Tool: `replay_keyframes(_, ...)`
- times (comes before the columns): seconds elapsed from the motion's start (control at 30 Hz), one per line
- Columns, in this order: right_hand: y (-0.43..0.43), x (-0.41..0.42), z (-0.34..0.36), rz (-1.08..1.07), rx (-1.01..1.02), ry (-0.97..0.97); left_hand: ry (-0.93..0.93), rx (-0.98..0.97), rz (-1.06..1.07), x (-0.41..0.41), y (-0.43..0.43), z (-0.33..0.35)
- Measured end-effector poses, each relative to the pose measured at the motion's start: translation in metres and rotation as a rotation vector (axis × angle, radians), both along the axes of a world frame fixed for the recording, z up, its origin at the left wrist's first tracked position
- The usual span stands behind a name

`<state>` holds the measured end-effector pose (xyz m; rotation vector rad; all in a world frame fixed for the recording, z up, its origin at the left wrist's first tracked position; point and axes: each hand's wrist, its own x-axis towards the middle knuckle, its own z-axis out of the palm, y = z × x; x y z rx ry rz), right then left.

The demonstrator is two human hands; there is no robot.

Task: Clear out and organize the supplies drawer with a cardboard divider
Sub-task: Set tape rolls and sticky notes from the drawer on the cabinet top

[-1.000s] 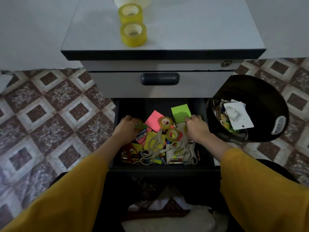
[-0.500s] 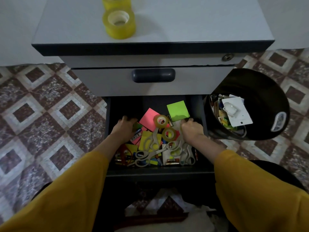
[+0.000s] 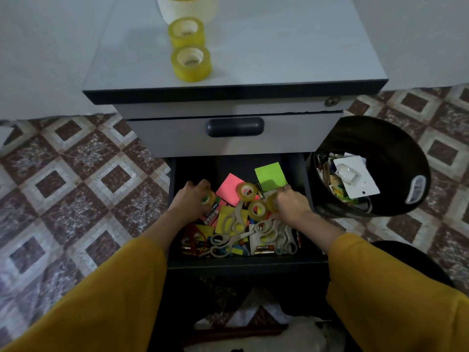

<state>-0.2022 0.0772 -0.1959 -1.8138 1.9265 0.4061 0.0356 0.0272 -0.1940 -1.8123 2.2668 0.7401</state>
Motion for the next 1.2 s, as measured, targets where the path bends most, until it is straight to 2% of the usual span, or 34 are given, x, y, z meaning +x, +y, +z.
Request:
replay_keyframes(0.7,0.047,0.0,0.13,-0.146,-0.424,-0.402,0.167,-0.266,-0.043,-0.02,0.06,0.145)
replay_keyframes(0.87,0.033,-0.001,0.171,-0.148,-0.569,-0.517,0.186,-0.344,-0.052,-0.035,0.047,0.186)
replay_keyframes(1.1,0.008,-0.009,0.213,-0.219,-0.789,-0.643,0.376,-0.547,-0.124,-0.052,0.017,0.238)
replay_keyframes(1.2,-0.003,-0.012,0.223,-0.231,-0.828,-0.657,0.352,-0.594,-0.103,-0.056,-0.002,0.252)
